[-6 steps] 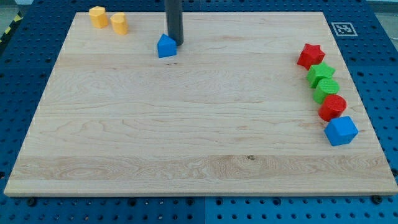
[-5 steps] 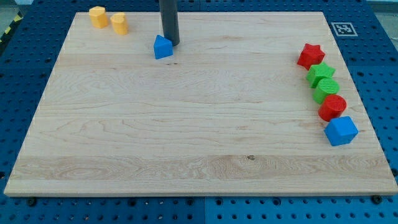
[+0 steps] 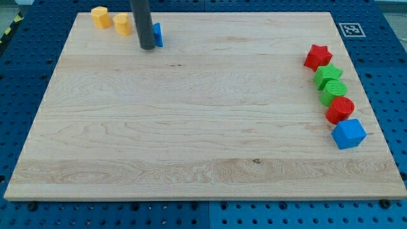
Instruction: Place the blue triangle horizontally to the yellow heart
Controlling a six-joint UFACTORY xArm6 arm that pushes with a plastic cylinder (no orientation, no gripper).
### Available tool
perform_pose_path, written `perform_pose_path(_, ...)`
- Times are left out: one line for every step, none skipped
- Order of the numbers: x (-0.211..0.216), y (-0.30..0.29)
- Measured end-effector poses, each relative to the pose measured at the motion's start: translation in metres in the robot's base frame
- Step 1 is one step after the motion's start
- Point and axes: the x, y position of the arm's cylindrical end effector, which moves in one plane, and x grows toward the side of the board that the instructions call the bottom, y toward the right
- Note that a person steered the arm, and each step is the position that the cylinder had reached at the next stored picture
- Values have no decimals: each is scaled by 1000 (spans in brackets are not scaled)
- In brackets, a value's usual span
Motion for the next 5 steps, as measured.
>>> perform_pose_path(12,8)
perform_pose_path(9,30)
perform_pose_path(-11,36)
perform_pose_path(-30,36)
perform_pose_path(-53,36)
